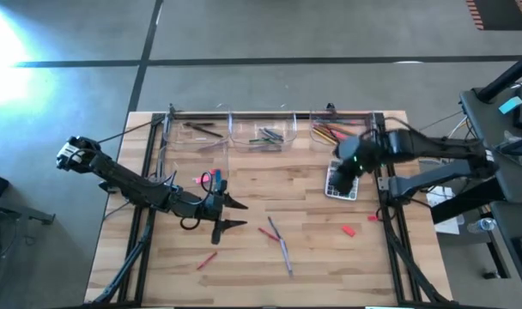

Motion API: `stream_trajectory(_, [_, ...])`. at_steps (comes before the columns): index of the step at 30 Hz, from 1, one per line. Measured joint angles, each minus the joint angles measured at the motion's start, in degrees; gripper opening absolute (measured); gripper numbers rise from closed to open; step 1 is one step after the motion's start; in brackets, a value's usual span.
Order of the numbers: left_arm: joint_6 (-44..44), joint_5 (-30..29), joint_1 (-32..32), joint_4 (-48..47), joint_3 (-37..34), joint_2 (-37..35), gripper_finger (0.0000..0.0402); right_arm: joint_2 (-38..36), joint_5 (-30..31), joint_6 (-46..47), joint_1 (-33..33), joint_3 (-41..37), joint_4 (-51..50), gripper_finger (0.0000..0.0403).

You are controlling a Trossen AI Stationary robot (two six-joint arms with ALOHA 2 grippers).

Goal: Sort crayons/erasers/pens/pencils in bins
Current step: Put the orange eraser into the bottom transparent bin

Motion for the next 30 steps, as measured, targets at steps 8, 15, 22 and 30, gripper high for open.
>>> stream_trajectory(8, [-0.1, 0.0, 0.0, 0.0, -0.4, 0.0, 0.0195, 0.0, 0.8, 12.9, 15.4, -11.9, 0.2, 0.0095])
stream_trajectory(15, [-0.1, 0.0, 0.0, 0.0, -0.4, 0.0, 0.0195, 3.8, -3.0, 20.7, 25.3, -20.8, 2.2, 0.0096])
stream_trajectory(22, [-0.1, 0.0, 0.0, 0.0, -0.4, 0.0, 0.0195, 7.0, -7.8, 22.6, 28.6, -25.6, 11.7, 0.0096])
stream_trajectory(30, [-1.4, 0.0, 0.0, 0.0, -0.4, 0.0, 0.0195, 12.7, -9.4, 21.8, 28.6, -26.0, 13.9, 0.0164])
